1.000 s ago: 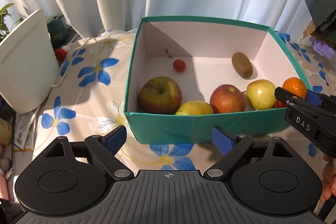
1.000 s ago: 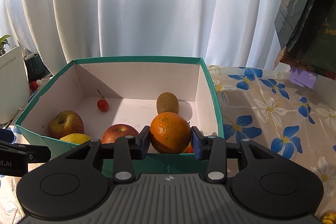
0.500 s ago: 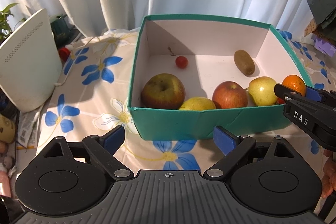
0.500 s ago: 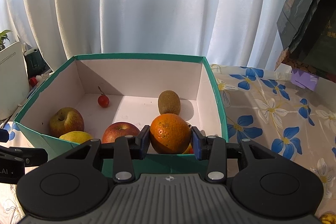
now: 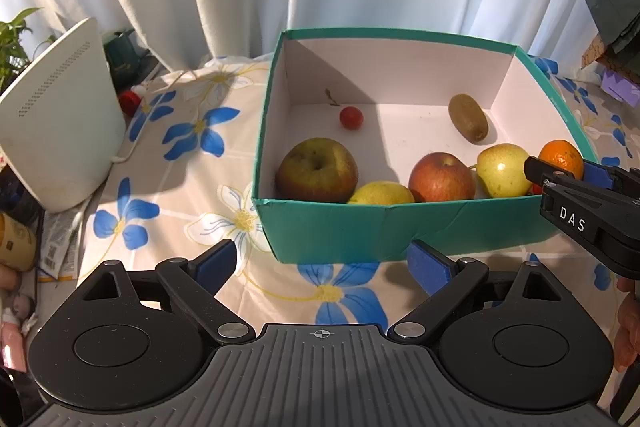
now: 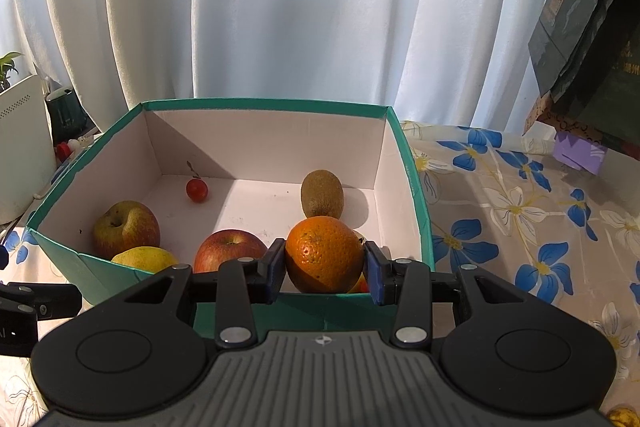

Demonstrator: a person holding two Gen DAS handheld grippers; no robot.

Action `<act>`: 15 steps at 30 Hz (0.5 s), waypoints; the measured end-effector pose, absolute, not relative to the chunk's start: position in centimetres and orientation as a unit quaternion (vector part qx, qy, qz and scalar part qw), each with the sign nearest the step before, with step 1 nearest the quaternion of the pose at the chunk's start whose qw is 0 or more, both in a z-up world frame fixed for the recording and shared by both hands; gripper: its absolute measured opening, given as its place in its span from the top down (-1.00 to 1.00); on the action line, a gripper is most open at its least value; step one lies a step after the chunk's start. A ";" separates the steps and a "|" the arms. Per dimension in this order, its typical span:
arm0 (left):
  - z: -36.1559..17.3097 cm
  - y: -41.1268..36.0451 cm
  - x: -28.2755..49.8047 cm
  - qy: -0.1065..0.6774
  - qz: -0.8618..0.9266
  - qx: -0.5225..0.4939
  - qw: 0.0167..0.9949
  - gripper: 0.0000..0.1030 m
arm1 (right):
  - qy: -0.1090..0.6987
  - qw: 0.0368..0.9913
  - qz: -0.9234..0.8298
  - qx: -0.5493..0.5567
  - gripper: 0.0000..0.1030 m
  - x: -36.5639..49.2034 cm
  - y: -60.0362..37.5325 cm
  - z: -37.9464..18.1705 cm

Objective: Organize fruits
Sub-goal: 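Lower the orange into the box beside the pear and open the right gripper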

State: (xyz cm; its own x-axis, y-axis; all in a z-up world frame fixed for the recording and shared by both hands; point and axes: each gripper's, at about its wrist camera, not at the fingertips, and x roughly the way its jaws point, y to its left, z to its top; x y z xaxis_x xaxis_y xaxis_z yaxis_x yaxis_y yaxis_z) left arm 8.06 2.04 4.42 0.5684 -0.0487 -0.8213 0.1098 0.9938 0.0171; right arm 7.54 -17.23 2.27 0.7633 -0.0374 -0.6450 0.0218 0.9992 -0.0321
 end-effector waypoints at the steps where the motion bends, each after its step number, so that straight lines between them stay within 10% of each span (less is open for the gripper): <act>1: 4.4 2.1 8.0 0.462 -0.045 0.034 0.885 -0.86 | 0.343 0.939 -0.016 -0.011 0.22 7.5 -17.2 2.3; 15: 4.0 1.6 8.2 0.468 -0.048 0.047 0.881 -0.94 | 0.343 0.938 -0.038 -0.013 -0.39 7.5 -17.7 2.4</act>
